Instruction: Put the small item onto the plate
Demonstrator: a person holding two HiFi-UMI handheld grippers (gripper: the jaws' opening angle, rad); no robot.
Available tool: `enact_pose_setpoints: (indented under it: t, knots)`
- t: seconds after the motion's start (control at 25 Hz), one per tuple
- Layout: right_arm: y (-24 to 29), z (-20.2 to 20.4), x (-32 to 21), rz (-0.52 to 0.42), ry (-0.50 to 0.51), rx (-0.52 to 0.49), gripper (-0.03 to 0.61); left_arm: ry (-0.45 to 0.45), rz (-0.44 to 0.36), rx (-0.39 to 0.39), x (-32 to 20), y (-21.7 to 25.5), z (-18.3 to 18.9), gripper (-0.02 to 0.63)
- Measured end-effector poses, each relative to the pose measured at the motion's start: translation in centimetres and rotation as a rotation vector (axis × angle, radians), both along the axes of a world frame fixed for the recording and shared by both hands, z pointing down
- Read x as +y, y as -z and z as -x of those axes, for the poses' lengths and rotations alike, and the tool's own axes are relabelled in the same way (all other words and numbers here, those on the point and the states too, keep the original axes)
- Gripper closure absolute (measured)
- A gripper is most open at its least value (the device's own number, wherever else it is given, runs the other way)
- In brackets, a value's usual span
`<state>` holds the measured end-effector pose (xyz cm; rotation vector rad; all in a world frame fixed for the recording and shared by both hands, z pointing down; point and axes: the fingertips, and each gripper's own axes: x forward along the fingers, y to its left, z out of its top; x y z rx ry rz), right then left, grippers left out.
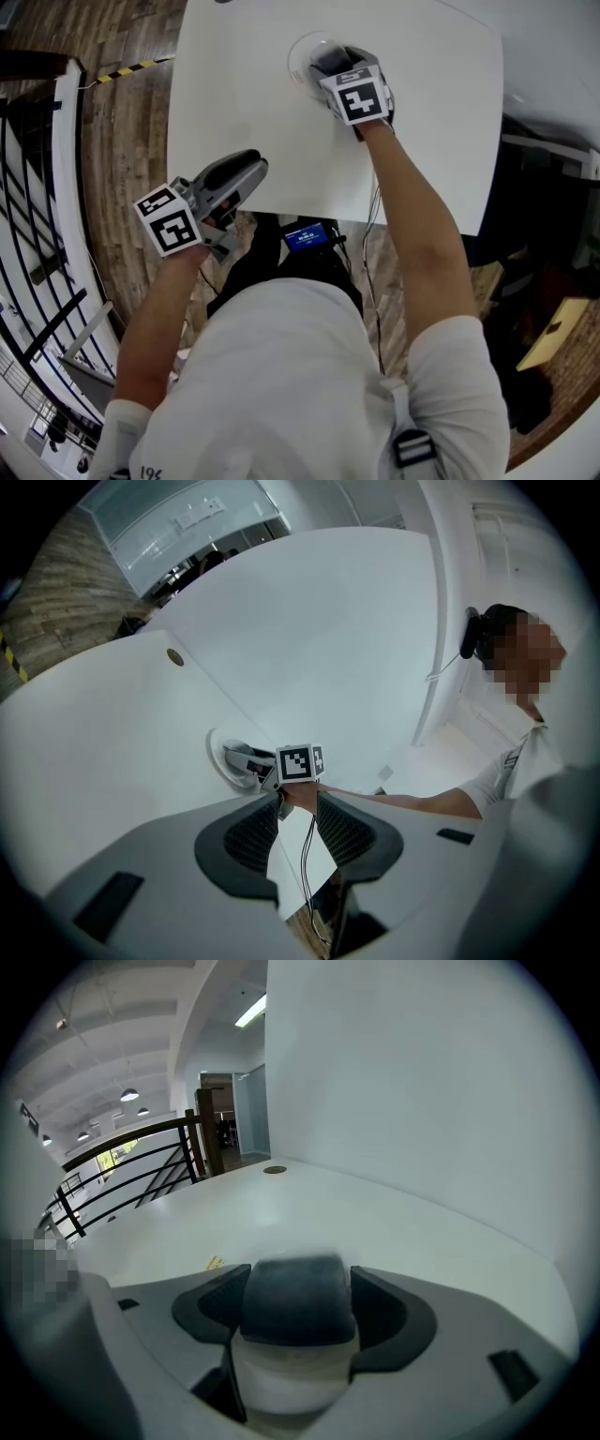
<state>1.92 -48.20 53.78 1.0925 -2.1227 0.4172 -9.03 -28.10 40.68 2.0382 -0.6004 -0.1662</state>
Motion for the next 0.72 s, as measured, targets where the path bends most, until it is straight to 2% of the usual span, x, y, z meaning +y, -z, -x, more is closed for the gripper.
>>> enact_pose_setpoints:
  t: [0.72]
  knots:
    - [-0.34, -0.15, -0.35, 0.020, -0.004, -0.001, 0.262, -0.009, -0.011, 0.009, 0.03, 0.96, -0.53, 0.489]
